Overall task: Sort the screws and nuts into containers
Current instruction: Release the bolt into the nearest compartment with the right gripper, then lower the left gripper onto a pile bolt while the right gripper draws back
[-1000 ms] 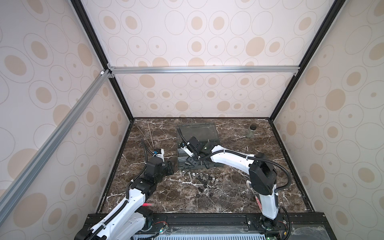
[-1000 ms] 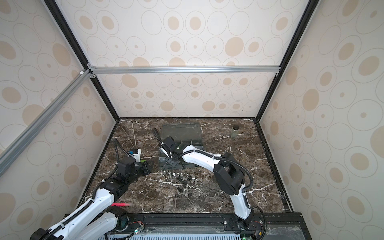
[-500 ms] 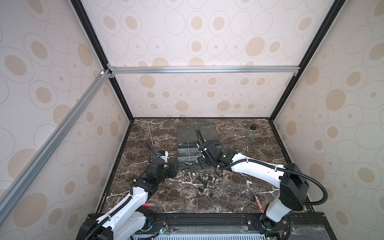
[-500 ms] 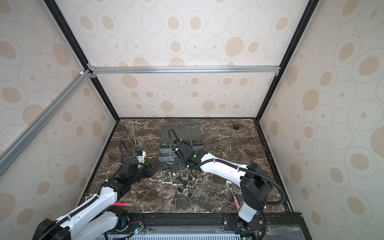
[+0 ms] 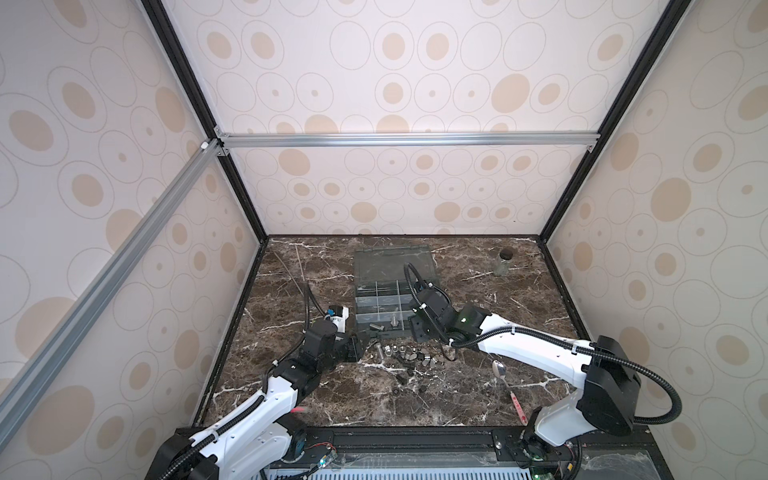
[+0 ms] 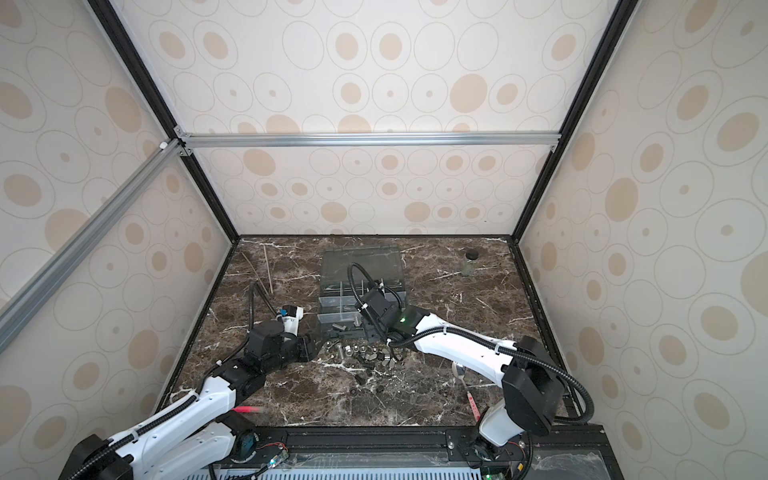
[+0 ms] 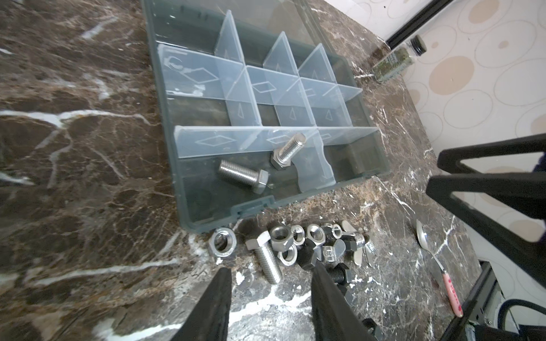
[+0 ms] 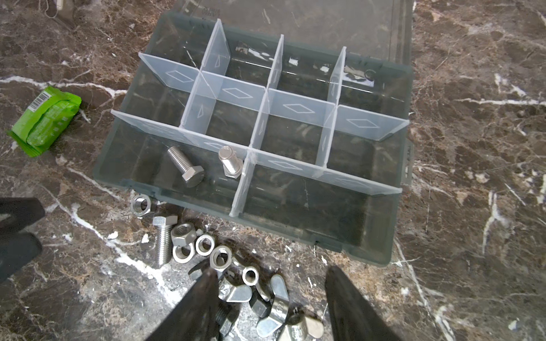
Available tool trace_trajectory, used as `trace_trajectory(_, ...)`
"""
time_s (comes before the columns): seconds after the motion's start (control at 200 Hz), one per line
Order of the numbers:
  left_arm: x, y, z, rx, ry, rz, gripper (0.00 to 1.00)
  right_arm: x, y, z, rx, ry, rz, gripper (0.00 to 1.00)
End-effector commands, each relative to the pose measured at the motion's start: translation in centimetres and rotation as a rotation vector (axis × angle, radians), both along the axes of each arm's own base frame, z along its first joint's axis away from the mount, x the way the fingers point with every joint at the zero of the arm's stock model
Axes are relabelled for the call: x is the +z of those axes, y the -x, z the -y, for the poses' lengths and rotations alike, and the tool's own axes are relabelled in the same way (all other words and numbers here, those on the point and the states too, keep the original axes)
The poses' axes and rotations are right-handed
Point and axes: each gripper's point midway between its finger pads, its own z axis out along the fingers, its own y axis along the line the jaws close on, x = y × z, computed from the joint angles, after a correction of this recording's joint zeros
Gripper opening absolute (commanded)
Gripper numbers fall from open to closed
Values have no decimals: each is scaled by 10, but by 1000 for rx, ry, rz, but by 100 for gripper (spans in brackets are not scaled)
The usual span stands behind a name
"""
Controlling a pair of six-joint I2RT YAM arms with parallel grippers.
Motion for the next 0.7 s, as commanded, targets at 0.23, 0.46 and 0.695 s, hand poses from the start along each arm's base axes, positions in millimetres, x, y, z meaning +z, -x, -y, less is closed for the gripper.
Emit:
trace_trajectory(0.23,-6,2,19,-36,-51,-19,45,4,13,31,-70,51,-4,61)
trace_trajectory(0.46,-12,4,32,-72,-95,-34,45,6,18,45,-106,42,14,62)
trace_trajectory(0.695,-19,4,39,-86,-123,-44,45,7,24,58,-143,36,22,62)
